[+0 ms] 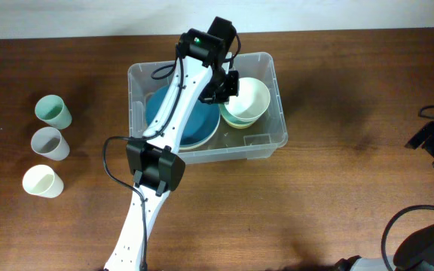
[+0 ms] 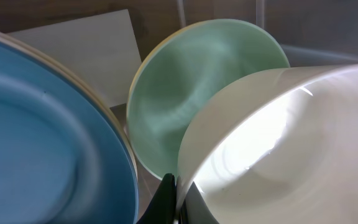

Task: Pack container
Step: 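Lower the white bowl onto the green bowl and release, then move the left gripper to the pale green cup and grasp it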

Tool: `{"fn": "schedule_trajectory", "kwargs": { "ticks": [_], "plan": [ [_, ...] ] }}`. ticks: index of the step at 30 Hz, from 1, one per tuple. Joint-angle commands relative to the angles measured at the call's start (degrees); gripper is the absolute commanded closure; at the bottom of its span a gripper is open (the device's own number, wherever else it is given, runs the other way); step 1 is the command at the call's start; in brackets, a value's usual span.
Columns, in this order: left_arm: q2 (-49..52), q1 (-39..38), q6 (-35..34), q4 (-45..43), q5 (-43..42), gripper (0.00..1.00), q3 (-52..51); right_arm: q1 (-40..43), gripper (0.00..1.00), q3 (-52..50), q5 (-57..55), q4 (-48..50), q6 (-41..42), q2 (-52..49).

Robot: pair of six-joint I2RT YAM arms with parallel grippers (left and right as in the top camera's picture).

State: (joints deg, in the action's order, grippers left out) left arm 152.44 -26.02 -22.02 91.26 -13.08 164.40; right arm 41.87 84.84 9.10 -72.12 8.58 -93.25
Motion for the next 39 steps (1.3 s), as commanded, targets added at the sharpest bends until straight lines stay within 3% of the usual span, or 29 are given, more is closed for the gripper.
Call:
{"fn": "schedule_trajectory", "kwargs": {
  "ticks": [1, 14, 17, 19, 28, 32, 39],
  "plan": [
    [0.59, -0.09, 1.07, -0.35, 2.47, 0.99, 0.31, 0.15, 0.01, -0.04, 0.13, 0.0, -0.2, 1.01],
    [0.61, -0.09, 0.9, -0.33, 4.48, 0.95, 0.31, 0.15, 0.01, -0.04, 0.13, 0.0, -0.2, 1.01],
    [0.61, -0.09, 0.9, -0.31, 4.31, 0.81, 0.31, 0.15, 0.01, -0.04, 0.13, 0.0, -0.2, 1.01],
    [0.61, -0.09, 0.9, -0.24, 3.85, 0.59, 0.31, 0.15, 0.01, -0.04, 0.13, 0.0, -0.22, 1.01],
    [-0.57, 0.96, 0.92, -1.22, 3.87, 0.3, 1.75, 0.15, 0.01, -0.04, 0.13, 0.0, -0.2, 1.01],
    [-4.7, 5.22, 0.94, -0.79, 4.13, 0.01, 6.03, 0.15, 0.01, -0.04, 0.13, 0.0, -0.2, 1.01],
    [-14.95, 18.64, 0.9, 5.35, 12.57, 0.01, 9.51, 0.15, 0.01, -0.04, 0.13, 0.0, -0.2, 1.01]
  ]
}}
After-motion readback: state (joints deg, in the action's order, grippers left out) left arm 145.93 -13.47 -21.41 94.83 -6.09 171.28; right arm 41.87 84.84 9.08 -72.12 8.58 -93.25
